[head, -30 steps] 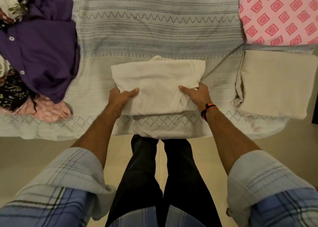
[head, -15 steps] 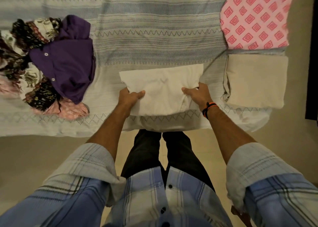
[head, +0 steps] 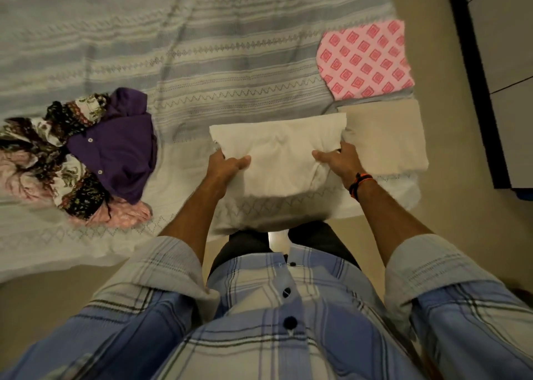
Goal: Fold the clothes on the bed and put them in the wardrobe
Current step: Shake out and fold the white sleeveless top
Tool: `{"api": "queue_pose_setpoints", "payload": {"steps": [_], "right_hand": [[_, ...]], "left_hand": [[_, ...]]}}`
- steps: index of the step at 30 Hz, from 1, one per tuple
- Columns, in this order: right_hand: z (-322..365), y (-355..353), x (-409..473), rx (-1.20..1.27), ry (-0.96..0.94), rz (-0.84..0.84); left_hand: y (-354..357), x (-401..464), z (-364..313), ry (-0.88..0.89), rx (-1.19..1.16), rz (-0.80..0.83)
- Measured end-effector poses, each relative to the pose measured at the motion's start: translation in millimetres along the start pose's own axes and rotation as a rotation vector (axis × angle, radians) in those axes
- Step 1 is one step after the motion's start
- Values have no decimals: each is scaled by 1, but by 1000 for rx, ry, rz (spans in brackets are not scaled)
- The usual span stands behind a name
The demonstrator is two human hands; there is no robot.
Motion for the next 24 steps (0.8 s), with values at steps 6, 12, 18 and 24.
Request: {"api": "queue_pose_setpoints", "payload": {"steps": [6, 12, 18, 24], "right_hand": [[7, -64, 35, 65, -11, 1], [20, -142, 79, 106, -24, 27], [38, -233, 119, 94, -56, -24], [54, -281, 152, 128, -75, -61]], "left_hand": [[63, -37, -34, 64, -38, 15], [140, -80, -64, 79, -92, -8], [228, -112, -91, 76, -121, 30], [278, -120, -119, 78, -173, 84]]}}
Point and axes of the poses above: each hand's wrist, its own x-axis towards the middle knuckle, its own y-axis out of the palm, z = x × y, the point moved 10 cm from there along x, towards the middle knuckle, and after that the axes turned 15 degrees about -z, right-handed, at the moved point
